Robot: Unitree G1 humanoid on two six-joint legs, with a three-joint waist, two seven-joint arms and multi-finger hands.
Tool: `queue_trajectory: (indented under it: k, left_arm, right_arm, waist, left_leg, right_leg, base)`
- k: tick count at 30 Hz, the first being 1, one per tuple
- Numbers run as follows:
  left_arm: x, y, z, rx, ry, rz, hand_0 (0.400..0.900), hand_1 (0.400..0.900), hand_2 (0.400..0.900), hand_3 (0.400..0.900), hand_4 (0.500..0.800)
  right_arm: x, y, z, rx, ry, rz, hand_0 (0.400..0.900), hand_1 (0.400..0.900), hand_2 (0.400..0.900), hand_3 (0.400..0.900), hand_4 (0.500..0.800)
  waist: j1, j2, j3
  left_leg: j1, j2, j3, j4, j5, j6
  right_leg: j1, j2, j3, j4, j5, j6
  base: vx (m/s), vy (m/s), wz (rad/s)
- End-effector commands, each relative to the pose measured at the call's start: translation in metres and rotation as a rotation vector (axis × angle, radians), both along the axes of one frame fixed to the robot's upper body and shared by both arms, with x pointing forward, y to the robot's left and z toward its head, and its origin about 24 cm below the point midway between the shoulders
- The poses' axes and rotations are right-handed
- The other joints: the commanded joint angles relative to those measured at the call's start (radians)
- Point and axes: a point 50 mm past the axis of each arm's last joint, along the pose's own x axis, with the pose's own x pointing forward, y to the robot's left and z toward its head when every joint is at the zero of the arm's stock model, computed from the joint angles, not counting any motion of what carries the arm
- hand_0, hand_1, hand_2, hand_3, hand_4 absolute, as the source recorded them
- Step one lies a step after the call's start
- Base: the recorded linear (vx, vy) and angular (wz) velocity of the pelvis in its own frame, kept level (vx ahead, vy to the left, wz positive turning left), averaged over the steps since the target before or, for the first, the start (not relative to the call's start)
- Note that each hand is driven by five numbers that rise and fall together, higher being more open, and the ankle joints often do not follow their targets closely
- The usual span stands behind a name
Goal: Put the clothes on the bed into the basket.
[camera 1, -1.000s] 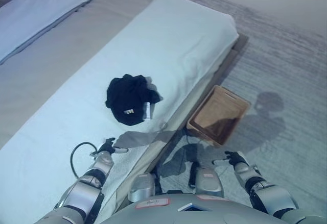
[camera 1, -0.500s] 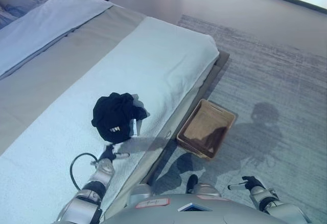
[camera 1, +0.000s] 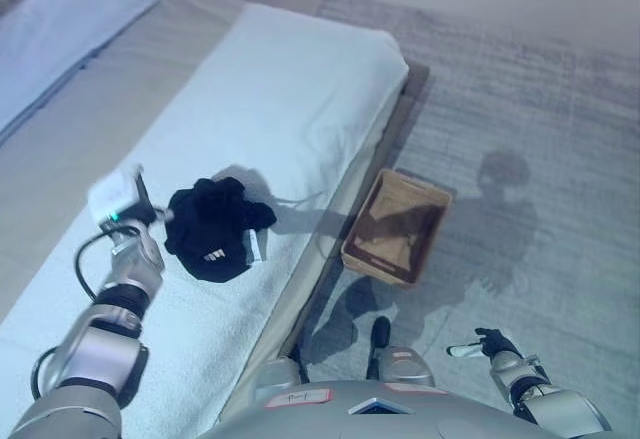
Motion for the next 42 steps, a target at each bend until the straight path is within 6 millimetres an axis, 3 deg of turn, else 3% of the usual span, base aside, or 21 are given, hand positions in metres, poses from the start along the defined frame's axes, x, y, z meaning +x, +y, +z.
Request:
queue_trajectory:
  k: [1,5,10,16,20,23,26,27,28,39,42]
  left_arm:
    - [0.025,0.014,0.031,0.047,-0.074,0.045,0.9,0.9,0.9,0.9,0.8]
    - [0.04,0.015,0.048,0.045,-0.115,0.051,0.9,0.9,0.9,0.9,0.8]
    - [0.065,0.029,0.095,0.136,-0.164,0.059,0.9,0.9,0.9,0.9,0.8]
    - [0.077,0.039,0.134,0.29,-0.184,0.059,0.9,0.9,0.9,0.9,0.8]
    - [0.087,0.034,0.147,0.31,-0.188,0.02,0.9,0.9,0.9,0.9,0.8]
    - [0.085,0.038,0.149,0.311,-0.177,0.026,0.9,0.9,0.9,0.9,0.8]
    - [0.079,0.043,0.142,0.314,-0.11,0.048,0.9,0.9,0.9,0.9,0.8]
    - [0.078,0.043,0.139,0.303,-0.1,0.05,0.533,0.533,0.533,0.533,0.58]
    - [0.078,0.044,0.139,0.299,-0.103,0.055,0.4,0.4,0.4,0.4,0.5]
    - [0.069,0.04,0.113,0.208,-0.057,0.081,0.4,0.4,0.4,0.4,0.5]
    - [0.068,0.036,0.105,0.158,-0.057,0.091,0.4,0.4,0.4,0.4,0.5]
  right_arm:
    - [0.013,-0.026,0.016,-0.102,-0.08,-0.121,0.9,0.9,0.9,0.9,0.8]
    - [0.014,-0.03,0.019,-0.107,-0.11,-0.167,0.9,0.9,0.9,0.9,0.8]
    - [0.02,-0.034,0.023,-0.112,-0.171,-0.245,0.9,0.9,0.9,0.9,0.8]
    - [0.023,-0.027,0.02,-0.101,-0.196,-0.261,0.9,0.9,0.9,0.9,0.8]
    - [0.031,-0.027,0.023,-0.092,-0.225,-0.248,0.9,0.9,0.9,0.9,0.8]
    - [0.025,-0.028,0.022,-0.089,-0.224,-0.255,0.9,0.9,0.9,0.9,0.8]
    - [0.042,-0.022,0.025,-0.063,-0.286,-0.225,0.9,0.9,0.9,0.9,0.8]
    - [0.045,-0.021,0.026,-0.055,-0.298,-0.219,0.9,0.9,0.9,0.9,0.8]
    - [0.046,-0.02,0.026,-0.05,-0.303,-0.214,0.9,0.9,0.9,0.9,0.8]
    - [0.052,-0.018,0.029,-0.027,-0.333,-0.178,0.9,0.9,0.9,0.9,0.8]
    - [0.065,-0.019,0.035,-0.026,-0.362,-0.165,0.9,0.9,0.9,0.9,0.8]
  waist:
    - [-0.021,-0.046,0.05]
    - [-0.031,-0.059,0.083]
    - [-0.051,-0.09,0.14]
    - [-0.066,-0.115,0.139]
    - [-0.073,-0.121,0.135]
    - [-0.086,-0.119,0.128]
    - [-0.102,-0.125,0.118]
    - [-0.105,-0.126,0.114]
    - [-0.107,-0.127,0.112]
    - [-0.12,-0.118,0.092]
    - [-0.11,-0.111,0.088]
  left_leg:
    - [-0.089,-0.021,-0.019,-0.006,-0.006,0.005]
    - [-0.14,-0.02,-0.016,-0.006,0.007,0.006]
    - [-0.229,-0.012,-0.028,-0.006,0.023,-0.008]
    - [-0.308,-0.006,-0.03,-0.006,0.035,-0.012]
    - [-0.342,-0.005,-0.037,-0.006,0.041,-0.012]
    - [-0.361,-0.003,-0.036,-0.006,0.042,-0.013]
    - [-0.395,0.005,-0.037,-0.006,0.046,-0.014]
    - [-0.399,0.006,-0.035,-0.006,0.046,-0.014]
    - [-0.402,0.007,-0.034,-0.006,0.045,-0.015]
    - [-0.391,0.008,-0.028,-0.006,0.038,-0.019]
    - [-0.38,0.005,-0.026,-0.006,0.035,-0.02]
  right_leg:
    - [-0.041,-0.062,0.057,-0.001,-0.013,0.106]
    - [-0.102,-0.064,0.071,-0.001,0.011,0.111]
    - [-0.19,-0.056,0.074,-0.001,0.036,0.132]
    - [-0.277,-0.052,0.079,-0.001,0.06,0.14]
    - [-0.311,-0.054,0.076,-0.001,0.068,0.14]
    - [-0.335,-0.054,0.081,-0.001,0.074,0.143]
    - [-0.372,-0.049,0.088,-0.001,0.084,0.144]
    - [-0.38,-0.049,0.089,-0.001,0.083,0.144]
    - [-0.385,-0.048,0.091,-0.001,0.085,0.144]
    - [-0.387,-0.045,0.107,-0.001,0.074,0.135]
    - [-0.377,-0.046,0.11,-0.001,0.068,0.133]
  base:
    - [-0.05,0.076,-0.24]
    - [-0.01,0.068,-0.21]
    - [0.0,0.02,-0.08]
    - [0.01,0.008,-0.03]
    - [0.01,0.006,-0.01]
    - [0.01,0.035,-0.12]
    - [0.02,0.015,-0.14]
    - [0.03,0.02,-0.12]
    - [0.03,0.017,-0.11]
    - [0.02,0.01,-0.08]
    - [0.01,-0.012,-0.01]
